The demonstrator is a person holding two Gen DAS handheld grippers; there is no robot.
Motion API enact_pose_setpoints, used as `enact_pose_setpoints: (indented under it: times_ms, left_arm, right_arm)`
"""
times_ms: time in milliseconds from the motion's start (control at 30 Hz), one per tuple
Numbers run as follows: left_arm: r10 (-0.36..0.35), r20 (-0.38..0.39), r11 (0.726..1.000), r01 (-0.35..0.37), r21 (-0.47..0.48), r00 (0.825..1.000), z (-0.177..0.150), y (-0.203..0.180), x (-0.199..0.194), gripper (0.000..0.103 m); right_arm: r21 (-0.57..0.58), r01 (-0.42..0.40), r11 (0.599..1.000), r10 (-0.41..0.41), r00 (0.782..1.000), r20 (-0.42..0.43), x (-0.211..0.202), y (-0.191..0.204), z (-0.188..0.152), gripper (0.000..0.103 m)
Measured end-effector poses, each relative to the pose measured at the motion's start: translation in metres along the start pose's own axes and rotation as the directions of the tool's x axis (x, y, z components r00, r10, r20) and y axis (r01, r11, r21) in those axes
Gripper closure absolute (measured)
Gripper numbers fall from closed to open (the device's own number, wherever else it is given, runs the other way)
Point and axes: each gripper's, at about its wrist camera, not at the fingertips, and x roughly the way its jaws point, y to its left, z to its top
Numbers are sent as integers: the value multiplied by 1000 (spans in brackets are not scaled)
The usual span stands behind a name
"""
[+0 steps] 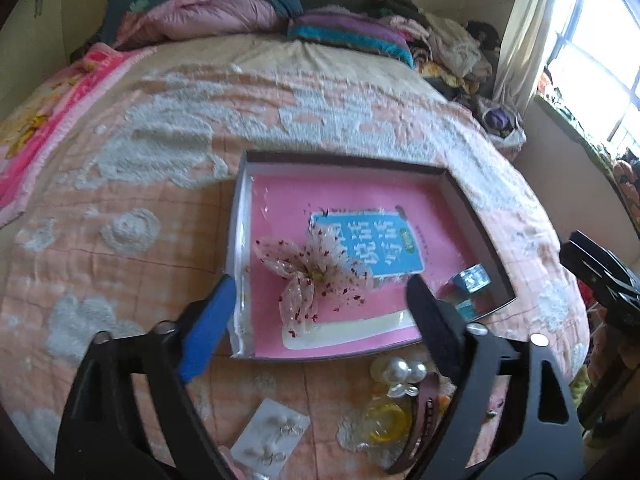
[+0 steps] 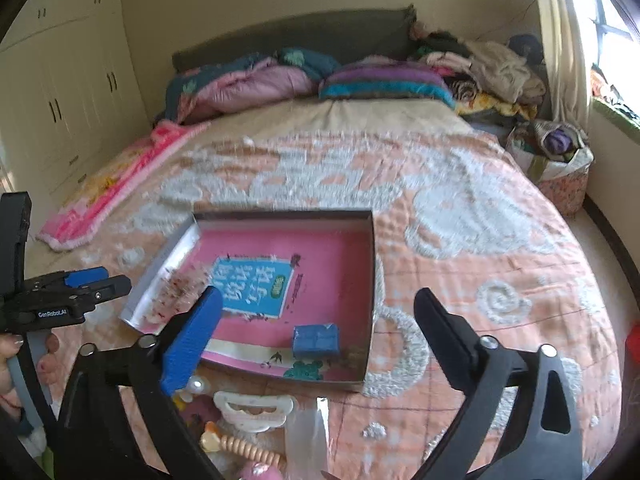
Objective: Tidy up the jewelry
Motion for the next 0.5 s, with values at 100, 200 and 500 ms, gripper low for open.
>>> enact_pose_setpoints:
  times_ms: [100,200,500]
  left_arm:
    - [16,37,1000,-16,4,999,1,-2,-19,12]
    - [19,73,1000,-19,1,997,0,-4,-39,10]
    - [38,140,999,-38,-4,989,-14,-7,-80,9]
  right_arm:
    - [1,-4,1000,4,999,49,-26,1,2,6]
    - [-4,-6,1000,6,995,96,-50,3,3,6]
    - [-48,10,999,0,981,194,-108,20,-3,4]
